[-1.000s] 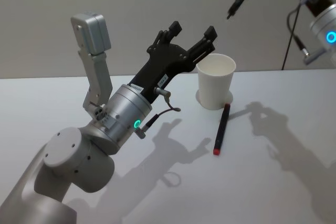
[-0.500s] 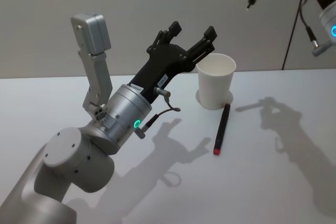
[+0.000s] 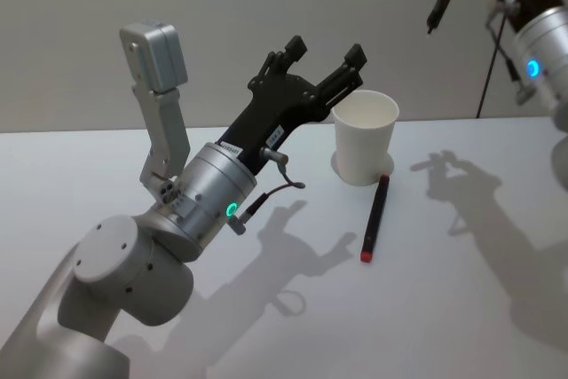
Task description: Place the pen into the pen holder.
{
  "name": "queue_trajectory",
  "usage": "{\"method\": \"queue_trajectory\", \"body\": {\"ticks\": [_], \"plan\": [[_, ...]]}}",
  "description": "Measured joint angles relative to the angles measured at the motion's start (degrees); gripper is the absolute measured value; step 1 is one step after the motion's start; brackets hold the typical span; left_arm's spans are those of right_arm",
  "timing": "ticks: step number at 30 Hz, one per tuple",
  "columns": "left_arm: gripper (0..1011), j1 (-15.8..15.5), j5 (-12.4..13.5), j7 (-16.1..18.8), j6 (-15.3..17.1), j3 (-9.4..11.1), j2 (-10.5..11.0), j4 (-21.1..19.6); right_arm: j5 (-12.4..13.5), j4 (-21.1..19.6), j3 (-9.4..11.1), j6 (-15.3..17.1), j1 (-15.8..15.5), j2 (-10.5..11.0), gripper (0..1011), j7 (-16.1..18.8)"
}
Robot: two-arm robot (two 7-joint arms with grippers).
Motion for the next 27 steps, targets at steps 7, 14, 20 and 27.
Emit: {"method": "queue_trajectory", "body": {"ticks": [7, 14, 20, 27], "plan": [[1000, 0.0, 0.0, 0.0, 0.0, 0.0, 0.0, 0.0, -5.9, 5.9, -1.4, 0.1, 1.6, -1.9, 128, 0.0], [1000, 0.0, 0.0, 0.0, 0.0, 0.0, 0.0, 0.0, -10.0, 12.1, -2.8, 0.5, 3.2, -4.0, 128, 0.3], [1000, 0.0, 0.0, 0.0, 0.0, 0.0, 0.0, 0.0, -11.4, 15.7, -3.6, 0.6, 4.1, -5.3, 128, 1.0], [1000, 0.0, 0.0, 0.0, 0.0, 0.0, 0.0, 0.0, -12.1, 18.8, -4.4, 0.5, 5.0, -6.7, 128, 2.1]]}}
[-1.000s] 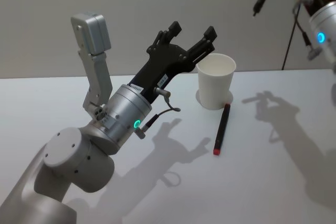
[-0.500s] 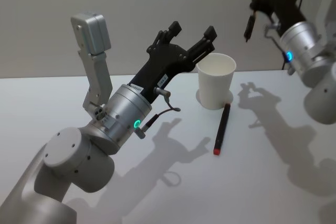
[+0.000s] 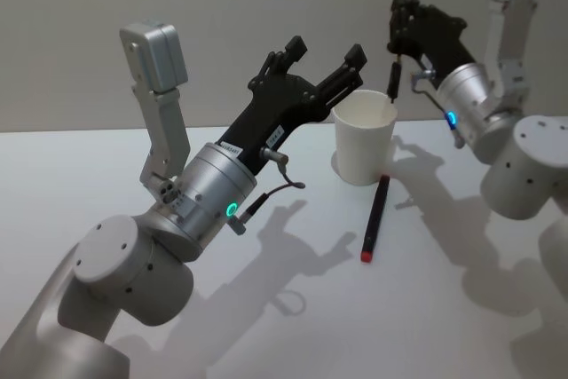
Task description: Place the pen into the pen holder.
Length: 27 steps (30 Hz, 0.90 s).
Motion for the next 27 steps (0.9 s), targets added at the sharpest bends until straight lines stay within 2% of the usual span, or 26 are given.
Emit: {"method": "queue_trajectory", "body": {"ticks": [18, 22, 23, 26, 27], "plan": [[1000, 0.0, 0.0, 0.0, 0.0, 0.0, 0.0, 0.0, -0.6, 4.6, -1.1, -0.7, 1.7, -2.4, 128, 1.8], [1000, 0.0, 0.0, 0.0, 0.0, 0.0, 0.0, 0.0, -0.7, 5.1, -1.1, -0.7, 1.8, -2.6, 183, 2.0], [1000, 0.0, 0.0, 0.0, 0.0, 0.0, 0.0, 0.0, -0.7, 5.2, -1.2, -0.7, 1.9, -2.6, 234, 2.0], [1000, 0.0, 0.0, 0.0, 0.0, 0.0, 0.0, 0.0, -0.7, 5.4, -1.2, -0.7, 2.0, -2.7, 296, 2.1], [1000, 0.0, 0.0, 0.0, 0.0, 0.0, 0.0, 0.0, -0.7, 5.5, -1.2, -0.8, 2.0, -2.8, 355, 2.1]]}}
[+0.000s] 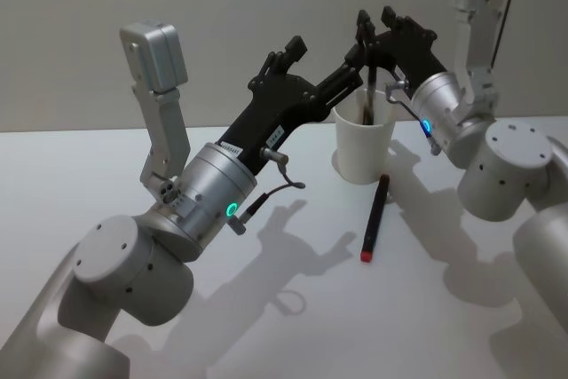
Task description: Place the pen into the pen holder.
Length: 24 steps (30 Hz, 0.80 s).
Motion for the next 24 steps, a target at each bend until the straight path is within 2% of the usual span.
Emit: {"method": "queue_trajectory", "body": {"ticks": [1, 2, 4, 5, 7, 8, 10, 12, 16, 21, 24], "plan": [[1000, 0.0, 0.0, 0.0, 0.0, 0.0, 0.0, 0.0, 0.0, 0.0, 0.0, 0.0, 0.0, 0.0, 414, 0.0], [1000, 0.0, 0.0, 0.0, 0.0, 0.0, 0.0, 0.0, 0.0, 0.1, 0.0, 0.0, 0.1, -0.1, 414, 0.1], [1000, 0.0, 0.0, 0.0, 0.0, 0.0, 0.0, 0.0, 0.0, 0.2, 0.0, 0.0, 0.1, -0.1, 475, 0.1], [1000, 0.0, 0.0, 0.0, 0.0, 0.0, 0.0, 0.0, 0.0, 0.2, 0.0, 0.0, 0.1, -0.1, 535, 0.1], [1000, 0.0, 0.0, 0.0, 0.0, 0.0, 0.0, 0.0, 0.0, 0.3, -0.1, 0.0, 0.1, -0.2, 568, 0.1], [1000, 0.0, 0.0, 0.0, 0.0, 0.0, 0.0, 0.0, 0.0, 0.4, -0.1, -0.1, 0.1, -0.2, 616, 0.1], [1000, 0.0, 0.0, 0.0, 0.0, 0.0, 0.0, 0.0, -0.1, 0.4, -0.1, -0.1, 0.2, -0.2, 628, 0.2], [1000, 0.0, 0.0, 0.0, 0.0, 0.0, 0.0, 0.0, -0.1, 0.4, -0.1, -0.1, 0.2, -0.2, 736, 0.2], [1000, 0.0, 0.0, 0.0, 0.0, 0.0, 0.0, 0.0, -0.1, 0.5, -0.1, -0.1, 0.2, -0.3, 865, 0.2], [1000, 0.0, 0.0, 0.0, 0.0, 0.0, 0.0, 0.0, -0.1, 0.6, -0.1, -0.1, 0.2, -0.3, 994, 0.2], [1000, 0.0, 0.0, 0.0, 0.0, 0.0, 0.0, 0.0, -0.1, 0.6, -0.1, -0.1, 0.2, -0.3, 1001, 0.2]]}}
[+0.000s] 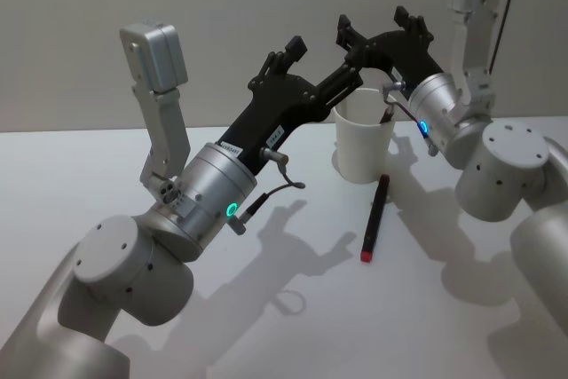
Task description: Place the pen into the pen holder.
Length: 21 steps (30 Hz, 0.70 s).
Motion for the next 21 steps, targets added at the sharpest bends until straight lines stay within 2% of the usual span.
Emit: {"method": "queue_trajectory", "body": {"ticks": [7, 17, 21], "plan": [[1000, 0.0, 0.0, 0.0, 0.0, 0.0, 0.0, 0.0, -0.5, -0.6, 0.3, -0.1, -0.3, 0.3, 1001, -0.7], [1000, 0.0, 0.0, 0.0, 0.0, 0.0, 0.0, 0.0, -2.2, -5.1, 1.5, -0.2, -2.5, 2.1, 1001, -5.3], [1000, 0.0, 0.0, 0.0, 0.0, 0.0, 0.0, 0.0, -2.4, -5.6, 1.7, -0.1, -2.7, 2.4, 1001, -5.9]]}}
